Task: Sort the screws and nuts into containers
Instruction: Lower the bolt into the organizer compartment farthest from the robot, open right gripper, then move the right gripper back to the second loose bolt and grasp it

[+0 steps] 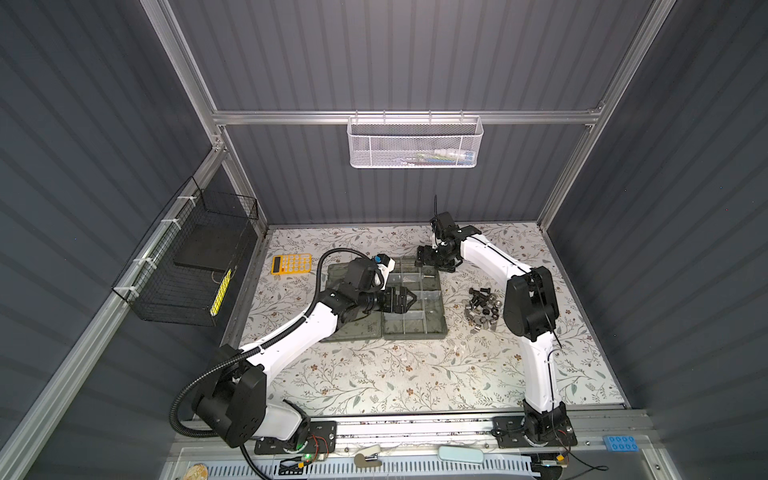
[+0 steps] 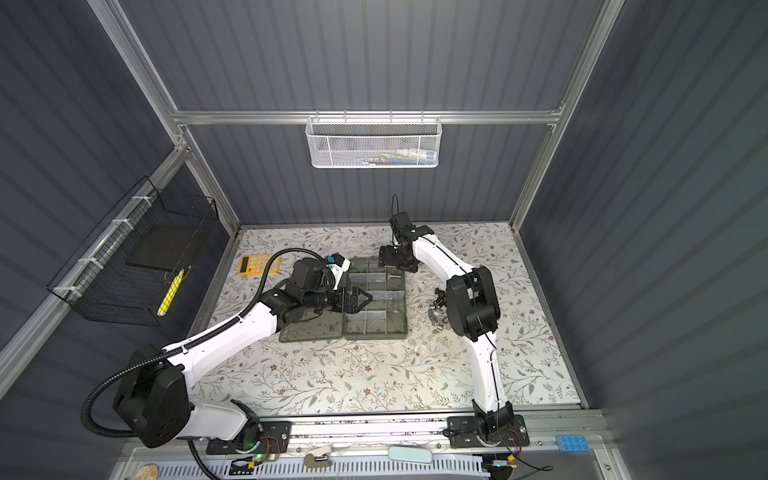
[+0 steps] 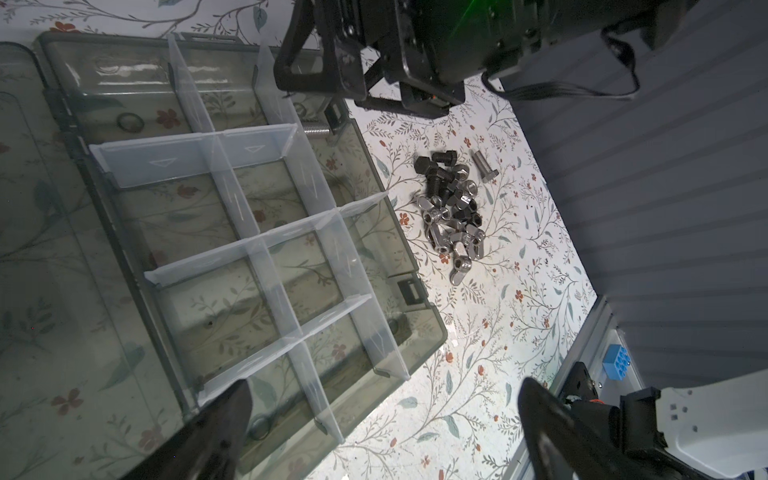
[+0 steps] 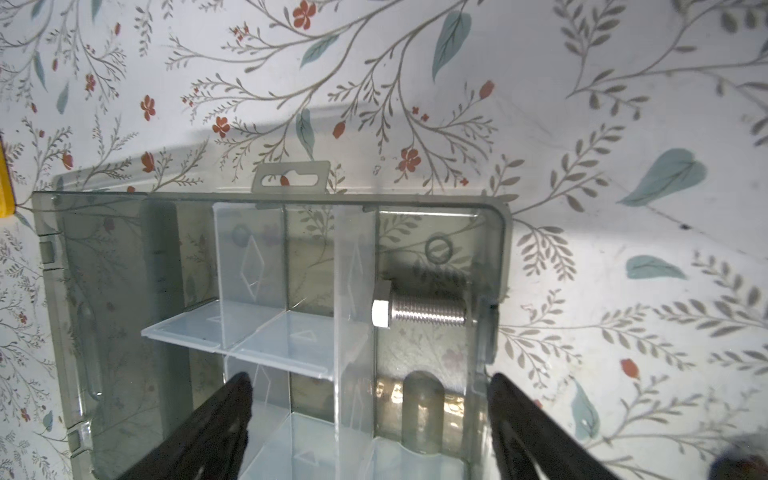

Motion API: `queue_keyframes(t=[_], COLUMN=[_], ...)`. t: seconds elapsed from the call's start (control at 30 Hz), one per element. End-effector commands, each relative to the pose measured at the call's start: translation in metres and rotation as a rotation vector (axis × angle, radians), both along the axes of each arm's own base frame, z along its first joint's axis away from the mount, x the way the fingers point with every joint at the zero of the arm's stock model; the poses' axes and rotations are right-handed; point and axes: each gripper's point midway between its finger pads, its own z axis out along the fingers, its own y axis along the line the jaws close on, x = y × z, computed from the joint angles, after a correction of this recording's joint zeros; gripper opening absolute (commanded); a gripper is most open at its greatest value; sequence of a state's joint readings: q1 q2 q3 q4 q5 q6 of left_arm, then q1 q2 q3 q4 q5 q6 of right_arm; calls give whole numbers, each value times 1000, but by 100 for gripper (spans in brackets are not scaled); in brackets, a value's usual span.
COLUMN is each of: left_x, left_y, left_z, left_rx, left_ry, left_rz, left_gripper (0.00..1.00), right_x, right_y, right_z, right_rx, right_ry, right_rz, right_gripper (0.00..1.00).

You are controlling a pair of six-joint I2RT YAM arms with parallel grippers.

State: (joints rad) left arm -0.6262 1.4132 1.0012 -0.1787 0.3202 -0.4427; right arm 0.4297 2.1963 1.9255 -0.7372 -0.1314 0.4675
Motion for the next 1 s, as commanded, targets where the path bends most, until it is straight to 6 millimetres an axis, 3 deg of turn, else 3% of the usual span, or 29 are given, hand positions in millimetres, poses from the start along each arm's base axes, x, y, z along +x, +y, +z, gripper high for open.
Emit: queue_keyframes(t=[0.0,0.23,0.4,0.57,0.77,0.97], left_x=[-2,8,16,19,24,28], left_y=[-2,-17,-33,-54,-77,-112], left_z=[20,40,44,42,42,45], left_rx=[-48,-85,-129,-155,-179,-185], left_ry=[-22,-52,-42,-32,-35,-39], left_rz=[-18,-56,-69,-85,-100,-165], left_gripper=[100,100,100,100,100,100], right_x=[-5,-20,-40,-64,-89,-99], right_y=[-7,-35,-84,-148,-220,-262], right_z=[36,59,60,51,29,5], right_rx=[-3,-42,-104,-153,-69,-66], right_ry=[-58,-118,-120,-90,-47,7], right_rz=[-7,-58,-169,-297,-471,-555], right_gripper=[96,99,99,99,99,99])
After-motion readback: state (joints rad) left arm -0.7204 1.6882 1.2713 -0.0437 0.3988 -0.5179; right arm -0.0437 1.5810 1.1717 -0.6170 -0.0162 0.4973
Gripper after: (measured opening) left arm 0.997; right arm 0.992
